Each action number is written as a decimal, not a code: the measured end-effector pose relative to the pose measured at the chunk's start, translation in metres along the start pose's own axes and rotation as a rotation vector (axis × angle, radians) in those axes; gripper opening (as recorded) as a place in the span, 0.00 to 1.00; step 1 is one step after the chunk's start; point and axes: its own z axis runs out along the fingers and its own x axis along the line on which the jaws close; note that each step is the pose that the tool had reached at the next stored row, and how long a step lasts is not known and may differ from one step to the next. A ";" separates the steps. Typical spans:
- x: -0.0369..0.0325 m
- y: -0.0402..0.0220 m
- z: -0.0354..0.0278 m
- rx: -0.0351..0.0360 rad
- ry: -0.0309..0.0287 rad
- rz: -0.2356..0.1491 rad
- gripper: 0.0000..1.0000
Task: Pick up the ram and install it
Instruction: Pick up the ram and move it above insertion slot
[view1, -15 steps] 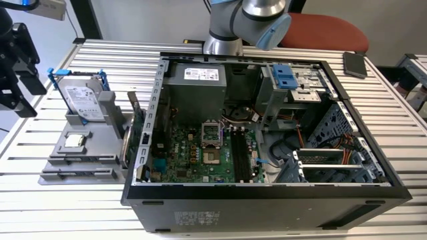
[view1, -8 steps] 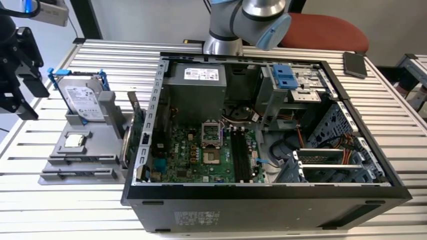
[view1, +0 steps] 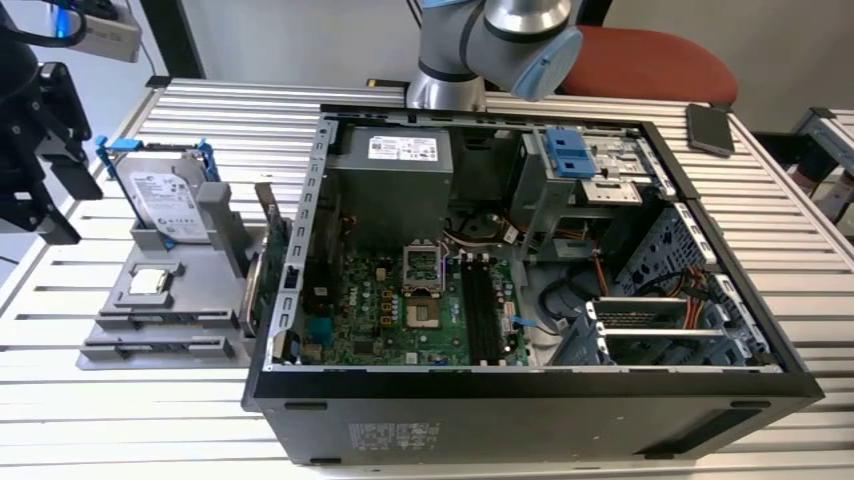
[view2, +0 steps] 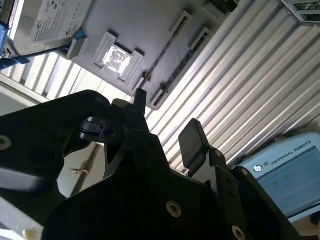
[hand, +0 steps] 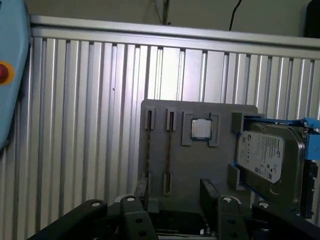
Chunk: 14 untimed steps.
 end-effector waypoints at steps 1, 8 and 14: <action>0.0000 0.0000 0.0005 -0.0001 0.0002 0.001 1.00; 0.0002 0.0000 0.0052 0.0003 0.0009 0.013 1.00; 0.0005 -0.0007 0.0095 0.0004 0.0011 0.015 1.00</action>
